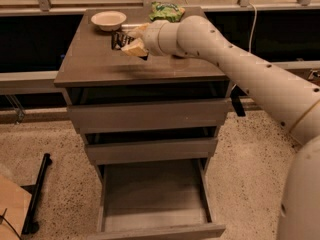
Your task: Pick rxbar chocolate from bottom drawer and place on counter
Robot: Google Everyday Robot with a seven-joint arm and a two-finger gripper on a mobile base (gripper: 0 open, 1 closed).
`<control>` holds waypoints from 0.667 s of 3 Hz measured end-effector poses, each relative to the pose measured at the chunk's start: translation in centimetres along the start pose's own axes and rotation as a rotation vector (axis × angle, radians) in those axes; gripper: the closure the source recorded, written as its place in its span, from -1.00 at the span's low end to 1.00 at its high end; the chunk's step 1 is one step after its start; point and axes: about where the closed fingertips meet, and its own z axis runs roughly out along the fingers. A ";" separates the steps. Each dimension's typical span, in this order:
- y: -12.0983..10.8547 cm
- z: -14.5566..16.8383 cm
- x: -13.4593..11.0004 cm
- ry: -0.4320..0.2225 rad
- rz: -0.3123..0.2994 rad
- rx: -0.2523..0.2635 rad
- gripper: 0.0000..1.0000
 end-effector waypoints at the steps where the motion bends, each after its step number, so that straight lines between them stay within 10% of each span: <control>1: -3.3 3.4 1.7 -0.061 -0.007 0.034 0.49; 2: -4.5 3.0 1.4 -0.066 -0.007 0.057 0.03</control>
Offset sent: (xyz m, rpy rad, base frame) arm 0.0383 -0.0006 -0.0052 0.0352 -0.0376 0.0055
